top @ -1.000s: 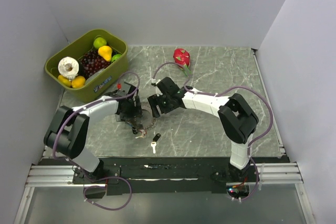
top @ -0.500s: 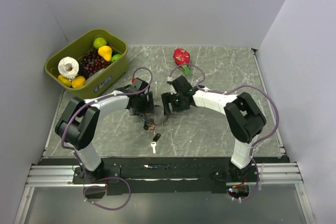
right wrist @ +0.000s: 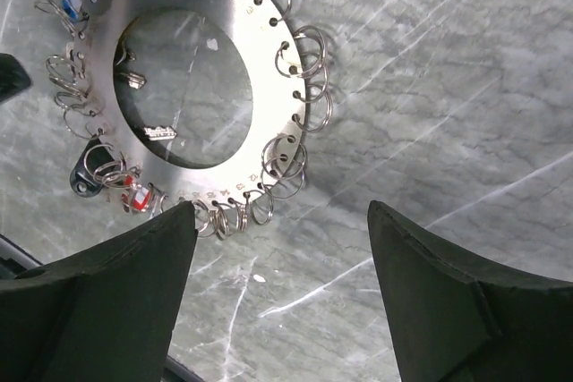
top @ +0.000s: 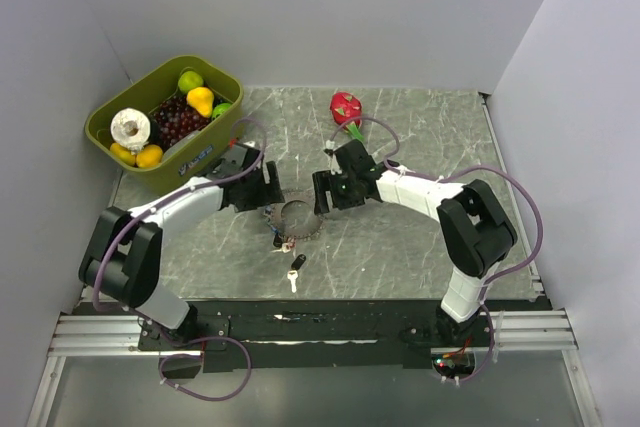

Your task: Put the keys on the keyring

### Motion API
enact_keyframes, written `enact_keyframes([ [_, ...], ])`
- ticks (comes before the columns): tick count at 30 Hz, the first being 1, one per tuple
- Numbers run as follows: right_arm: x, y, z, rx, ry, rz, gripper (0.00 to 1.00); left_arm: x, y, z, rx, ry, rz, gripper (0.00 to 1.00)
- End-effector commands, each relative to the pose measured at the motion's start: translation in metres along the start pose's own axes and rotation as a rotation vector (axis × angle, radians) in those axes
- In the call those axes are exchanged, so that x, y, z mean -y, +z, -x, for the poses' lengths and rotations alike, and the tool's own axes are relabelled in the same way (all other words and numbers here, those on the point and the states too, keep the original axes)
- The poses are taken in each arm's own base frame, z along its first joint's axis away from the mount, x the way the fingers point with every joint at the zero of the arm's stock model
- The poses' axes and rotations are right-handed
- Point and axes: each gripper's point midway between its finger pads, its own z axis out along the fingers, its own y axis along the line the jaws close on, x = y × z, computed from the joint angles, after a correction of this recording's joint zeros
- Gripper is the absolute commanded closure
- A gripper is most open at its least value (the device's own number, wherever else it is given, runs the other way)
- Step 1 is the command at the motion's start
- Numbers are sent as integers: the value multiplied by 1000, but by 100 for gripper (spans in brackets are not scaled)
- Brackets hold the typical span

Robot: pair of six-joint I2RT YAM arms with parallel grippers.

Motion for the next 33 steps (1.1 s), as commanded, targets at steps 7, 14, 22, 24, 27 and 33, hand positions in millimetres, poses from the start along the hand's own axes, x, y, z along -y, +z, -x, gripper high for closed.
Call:
enact_keyframes([
  [7, -11, 5, -8, -16, 68, 59, 37, 11, 20, -16, -93, -97, -166, 19],
  [14, -10, 27, -22, -94, 127, 67, 52, 8, 46, -25, -166, -127, -126, 29],
  [22, -13, 35, -6, -76, 125, 76, 58, 19, 39, -41, -166, -86, -130, 49],
  [24, -17, 33, 5, -49, 110, 85, 58, 22, 37, -47, -165, -68, -123, 51],
  [27, -21, 28, 18, -14, 96, 94, 58, 25, 32, -51, -154, -48, -108, 52],
  [33, -19, 8, 31, 62, 73, 88, 57, 21, 11, -24, -34, 15, -53, 41],
])
